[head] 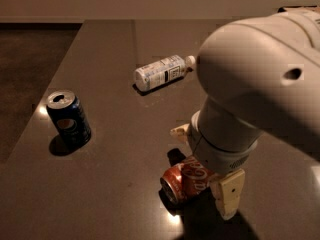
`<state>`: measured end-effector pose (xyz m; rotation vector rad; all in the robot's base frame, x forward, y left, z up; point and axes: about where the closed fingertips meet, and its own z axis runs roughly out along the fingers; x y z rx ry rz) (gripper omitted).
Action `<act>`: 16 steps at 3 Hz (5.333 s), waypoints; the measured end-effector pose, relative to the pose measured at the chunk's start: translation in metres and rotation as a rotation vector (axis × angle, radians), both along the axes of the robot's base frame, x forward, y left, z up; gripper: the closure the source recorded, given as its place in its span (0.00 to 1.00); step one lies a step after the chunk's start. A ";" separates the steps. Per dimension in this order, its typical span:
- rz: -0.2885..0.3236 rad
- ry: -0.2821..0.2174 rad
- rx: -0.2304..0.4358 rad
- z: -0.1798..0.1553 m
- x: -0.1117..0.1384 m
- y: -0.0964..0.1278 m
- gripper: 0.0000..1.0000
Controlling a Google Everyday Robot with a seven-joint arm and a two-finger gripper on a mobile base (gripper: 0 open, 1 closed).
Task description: Place coke can upright
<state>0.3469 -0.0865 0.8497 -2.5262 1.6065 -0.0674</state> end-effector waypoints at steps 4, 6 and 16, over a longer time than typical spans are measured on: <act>0.038 -0.008 -0.104 -0.002 0.007 0.027 0.63; -0.049 0.094 0.106 0.051 0.040 0.006 1.00; -0.534 0.188 1.313 0.053 0.103 -0.002 1.00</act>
Offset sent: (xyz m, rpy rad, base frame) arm 0.0024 0.0343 -0.0228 -0.1227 0.0023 0.0805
